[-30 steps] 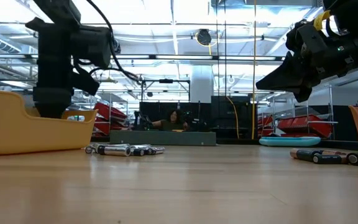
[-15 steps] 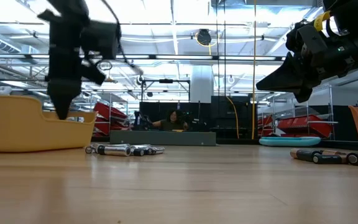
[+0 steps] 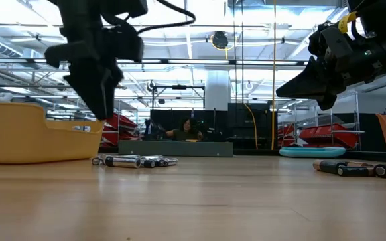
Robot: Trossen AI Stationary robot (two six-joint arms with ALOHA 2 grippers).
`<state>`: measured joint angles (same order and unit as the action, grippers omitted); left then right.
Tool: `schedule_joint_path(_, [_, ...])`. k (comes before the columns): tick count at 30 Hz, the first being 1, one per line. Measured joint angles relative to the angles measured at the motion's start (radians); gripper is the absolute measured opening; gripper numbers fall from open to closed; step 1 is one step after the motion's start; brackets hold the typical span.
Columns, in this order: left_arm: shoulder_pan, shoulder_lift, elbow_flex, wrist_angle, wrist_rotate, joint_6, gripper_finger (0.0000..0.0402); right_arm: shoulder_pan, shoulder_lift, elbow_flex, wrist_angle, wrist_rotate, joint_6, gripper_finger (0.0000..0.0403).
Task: Sort batteries
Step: Put the silver battery into the yellow bin
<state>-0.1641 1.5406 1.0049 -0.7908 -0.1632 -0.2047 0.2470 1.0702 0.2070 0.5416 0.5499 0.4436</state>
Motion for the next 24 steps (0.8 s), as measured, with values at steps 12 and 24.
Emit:
schedule_joint_path(12, [-0.089, 0.274, 0.192, 0.022, 0.006, 0.108, 0.0191, 0.015, 0.000, 0.000, 0.000, 0.000, -0.002, 0.0000])
schedule_joint_path(24, [-0.109, 0.338, 0.193, 0.078, -0.017, 0.163, 0.0191, 0.019, 0.000, 0.000, 0.000, 0.001, -0.002, 0.0000])
